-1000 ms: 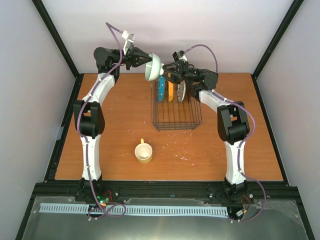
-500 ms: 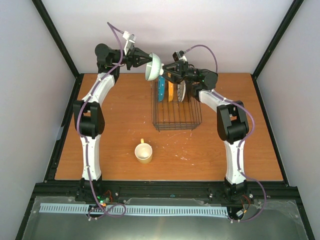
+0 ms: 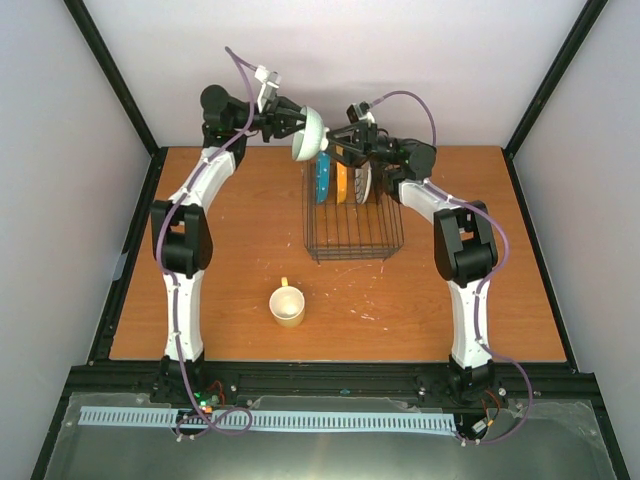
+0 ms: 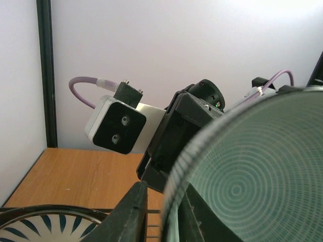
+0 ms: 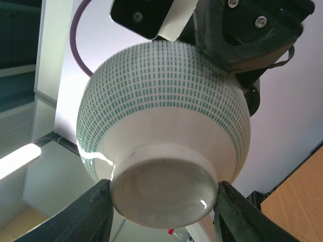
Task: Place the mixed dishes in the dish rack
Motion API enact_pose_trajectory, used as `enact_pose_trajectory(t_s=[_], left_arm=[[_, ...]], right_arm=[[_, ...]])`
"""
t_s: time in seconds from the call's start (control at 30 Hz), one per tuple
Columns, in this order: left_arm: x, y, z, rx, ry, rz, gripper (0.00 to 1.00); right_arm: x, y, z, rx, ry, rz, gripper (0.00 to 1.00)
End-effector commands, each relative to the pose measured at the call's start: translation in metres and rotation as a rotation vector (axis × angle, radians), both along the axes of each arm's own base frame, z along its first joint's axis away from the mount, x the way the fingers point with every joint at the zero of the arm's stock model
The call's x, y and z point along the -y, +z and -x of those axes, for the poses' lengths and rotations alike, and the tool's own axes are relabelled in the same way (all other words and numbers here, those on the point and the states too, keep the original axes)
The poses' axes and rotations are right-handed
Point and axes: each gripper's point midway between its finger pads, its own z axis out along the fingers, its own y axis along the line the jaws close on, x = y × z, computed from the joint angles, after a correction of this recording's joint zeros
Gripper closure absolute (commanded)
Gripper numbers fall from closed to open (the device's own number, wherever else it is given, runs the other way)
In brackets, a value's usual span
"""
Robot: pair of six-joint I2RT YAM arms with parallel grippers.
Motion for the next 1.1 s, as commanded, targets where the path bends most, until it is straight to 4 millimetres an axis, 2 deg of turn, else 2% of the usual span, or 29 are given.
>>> enact_pose_trajectory(t_s=[0.0,0.13,0.2,0.23,0.33,0.37,0.4,0.6,0.7,0.77,0.8,0.83,0.9,0.93,1.0,1.07], left_arm=[[0.010,0.013,0.008,0.034,0.003,0.016,0.75],[0.010,0.013,0.005,0.040,0.011,0.021,0.70],[0.010,0.014,0.003,0.039,0.017,0.023,0.62],[0.009,0.014,0.002,0.040,0.024,0.025,0.53],[0.003,0.018,-0.002,0.049,0.051,0.029,0.43],[0.000,0.019,-0.004,0.055,0.064,0.030,0.10],[-0.004,0.019,-0.007,0.055,0.079,0.030,0.02],[-0.040,0.034,-0.028,0.064,0.236,0.055,0.00],[-0.066,0.054,-0.052,0.035,0.432,0.082,0.00],[-0.096,0.071,-0.071,-0.058,0.580,0.127,0.00],[-0.107,0.079,-0.076,-0.136,0.619,0.172,0.00],[-0.127,0.083,-0.082,-0.227,0.659,0.226,0.00],[-0.156,0.069,-0.091,-0.470,0.646,0.354,0.00],[-0.168,0.064,-0.089,-0.531,0.592,0.424,0.00],[-0.186,0.057,-0.081,-0.544,0.470,0.519,0.00],[-0.191,0.053,-0.077,-0.490,0.418,0.513,0.00]], right_arm=[[0.016,0.021,0.011,-0.066,0.001,-0.036,0.97],[0.025,0.013,0.006,-0.088,-0.023,-0.037,0.97],[0.030,0.009,0.004,-0.095,-0.036,-0.029,0.97],[0.034,0.008,0.003,-0.097,-0.043,-0.025,0.97],[0.046,0.006,0.001,-0.099,-0.072,-0.021,0.97],[0.054,0.006,-0.002,-0.097,-0.090,-0.016,0.97],[0.058,0.007,-0.002,-0.091,-0.096,-0.006,0.97],[0.077,0.009,-0.004,-0.074,-0.160,0.093,0.97],[0.086,0.004,-0.012,-0.015,-0.235,0.190,0.97],[0.096,-0.003,-0.026,0.037,-0.356,0.355,0.97],[0.102,-0.007,-0.028,0.063,-0.402,0.485,0.97],[0.108,-0.015,-0.027,0.060,-0.402,0.588,0.97],[0.122,-0.015,-0.027,0.062,-0.441,0.711,0.97],[0.127,-0.012,-0.027,0.072,-0.482,0.726,0.97],[0.135,-0.023,-0.026,0.059,-0.536,0.793,0.97],[0.143,-0.038,-0.021,0.041,-0.550,0.904,0.97]])
